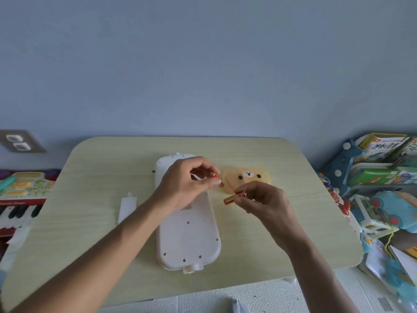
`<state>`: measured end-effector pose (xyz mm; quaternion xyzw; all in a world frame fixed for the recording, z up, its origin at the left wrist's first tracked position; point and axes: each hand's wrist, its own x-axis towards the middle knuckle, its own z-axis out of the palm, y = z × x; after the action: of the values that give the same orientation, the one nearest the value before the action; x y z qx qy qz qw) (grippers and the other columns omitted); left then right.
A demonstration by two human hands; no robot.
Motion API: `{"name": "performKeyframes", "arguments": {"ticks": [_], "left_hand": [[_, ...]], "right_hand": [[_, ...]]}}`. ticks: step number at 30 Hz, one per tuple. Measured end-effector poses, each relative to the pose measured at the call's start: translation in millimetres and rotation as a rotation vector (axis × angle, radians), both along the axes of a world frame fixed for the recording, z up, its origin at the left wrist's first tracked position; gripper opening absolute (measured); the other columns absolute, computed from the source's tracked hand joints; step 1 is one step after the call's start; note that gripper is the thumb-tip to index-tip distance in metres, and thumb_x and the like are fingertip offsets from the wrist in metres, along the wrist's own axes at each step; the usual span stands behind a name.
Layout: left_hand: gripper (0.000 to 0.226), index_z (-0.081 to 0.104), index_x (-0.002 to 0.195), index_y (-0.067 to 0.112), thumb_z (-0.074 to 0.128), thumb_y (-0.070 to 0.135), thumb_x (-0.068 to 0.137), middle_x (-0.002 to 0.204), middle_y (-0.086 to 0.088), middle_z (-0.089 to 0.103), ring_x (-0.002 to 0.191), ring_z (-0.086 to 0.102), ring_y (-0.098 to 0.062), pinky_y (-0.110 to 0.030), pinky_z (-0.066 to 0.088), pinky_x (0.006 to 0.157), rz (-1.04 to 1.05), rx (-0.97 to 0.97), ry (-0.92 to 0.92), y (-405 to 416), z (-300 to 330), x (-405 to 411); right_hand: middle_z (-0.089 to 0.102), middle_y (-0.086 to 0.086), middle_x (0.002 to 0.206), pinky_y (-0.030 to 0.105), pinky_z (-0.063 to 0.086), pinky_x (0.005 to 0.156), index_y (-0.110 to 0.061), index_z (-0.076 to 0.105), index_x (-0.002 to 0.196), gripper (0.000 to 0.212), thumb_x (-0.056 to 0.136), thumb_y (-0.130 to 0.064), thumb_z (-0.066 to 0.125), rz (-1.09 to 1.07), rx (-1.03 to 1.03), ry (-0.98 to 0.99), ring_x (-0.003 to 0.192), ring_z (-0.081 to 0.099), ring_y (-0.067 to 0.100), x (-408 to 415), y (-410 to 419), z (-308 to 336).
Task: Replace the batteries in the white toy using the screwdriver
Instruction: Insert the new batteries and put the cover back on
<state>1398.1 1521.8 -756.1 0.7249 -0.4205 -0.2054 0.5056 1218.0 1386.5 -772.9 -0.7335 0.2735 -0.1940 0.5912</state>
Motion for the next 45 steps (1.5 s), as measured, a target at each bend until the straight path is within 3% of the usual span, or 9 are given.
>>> {"name": "performKeyframes", "arguments": {"ticks": [3,5,7,12,16,22,28,34,45], "left_hand": [[0.014,0.078,0.092,0.024,0.08,0.015,0.082,0.087,0.001,0.078,0.08,0.072,-0.013,-0.032,0.054,0.079,0.096,-0.034,0.102,29,3,19],[0.017,0.078,0.098,0.029,0.079,0.019,0.084,0.087,0.005,0.078,0.082,0.073,-0.012,-0.029,0.053,0.081,0.159,0.006,0.083,45,0,28],[0.019,0.075,0.1,0.033,0.079,0.024,0.083,0.087,0.01,0.078,0.081,0.072,-0.006,-0.024,0.051,0.078,0.204,0.054,0.042,58,-6,32],[0.014,0.067,0.088,0.027,0.08,0.028,0.082,0.079,0.015,0.077,0.074,0.067,0.002,-0.006,0.039,0.065,0.262,0.126,-0.051,69,-16,25],[0.013,0.069,0.086,0.027,0.081,0.03,0.08,0.078,0.015,0.077,0.079,0.068,0.004,-0.005,0.04,0.066,0.277,0.138,-0.086,67,-19,22],[0.011,0.074,0.089,0.028,0.081,0.029,0.081,0.077,0.013,0.074,0.074,0.066,-0.007,-0.018,0.049,0.066,0.239,0.128,-0.175,63,-24,18],[0.011,0.076,0.091,0.027,0.081,0.027,0.08,0.081,0.01,0.065,0.072,0.06,-0.004,-0.008,0.039,0.063,0.256,0.163,-0.285,59,-31,22],[0.013,0.078,0.089,0.025,0.083,0.026,0.077,0.08,0.009,0.06,0.07,0.055,0.002,-0.005,0.037,0.063,0.255,0.159,-0.325,59,-34,23],[0.026,0.079,0.107,0.024,0.072,0.038,0.086,0.093,0.004,0.055,0.086,0.05,-0.009,-0.005,0.033,0.084,0.131,0.112,-0.553,77,-45,20]], "right_hand": [[0.076,-0.002,0.077,0.031,0.057,0.07,-0.019,0.079,0.092,0.01,0.084,-0.013,0.079,0.042,0.016,-0.04,0.072,0.067,0.017,25,9,5],[0.079,0.006,0.082,0.032,0.06,0.072,-0.016,0.077,0.097,0.013,0.088,-0.009,0.075,0.078,-0.004,-0.054,0.081,0.073,0.021,41,17,7],[0.079,0.007,0.082,0.031,0.061,0.069,-0.015,0.077,0.102,0.017,0.088,-0.006,0.073,0.087,-0.056,-0.049,0.078,0.073,0.015,56,25,6],[0.079,0.001,0.081,0.039,0.06,0.075,-0.017,0.074,0.103,0.022,0.084,-0.008,0.077,0.102,-0.151,-0.043,0.081,0.076,0.017,78,39,-4],[0.077,-0.017,0.087,0.033,0.058,0.077,-0.023,0.077,0.095,0.017,0.081,-0.013,0.08,0.087,-0.268,-0.007,0.08,0.072,0.005,83,45,-8],[0.077,-0.02,0.088,0.022,0.054,0.072,-0.029,0.08,0.096,0.021,0.081,-0.014,0.077,0.107,-0.329,0.004,0.08,0.072,0.006,87,46,-17],[0.078,-0.019,0.093,0.022,0.055,0.079,-0.028,0.08,0.102,0.024,0.082,-0.014,0.078,0.079,-0.342,-0.011,0.082,0.072,0.001,89,47,-20],[0.077,-0.022,0.091,0.018,0.052,0.074,-0.029,0.08,0.1,0.024,0.082,-0.014,0.078,0.063,-0.35,-0.01,0.08,0.071,-0.001,90,46,-24],[0.077,-0.021,0.093,0.021,0.053,0.07,-0.031,0.079,0.102,0.025,0.082,-0.017,0.079,0.06,-0.338,-0.023,0.076,0.072,0.003,90,48,-26]]}}
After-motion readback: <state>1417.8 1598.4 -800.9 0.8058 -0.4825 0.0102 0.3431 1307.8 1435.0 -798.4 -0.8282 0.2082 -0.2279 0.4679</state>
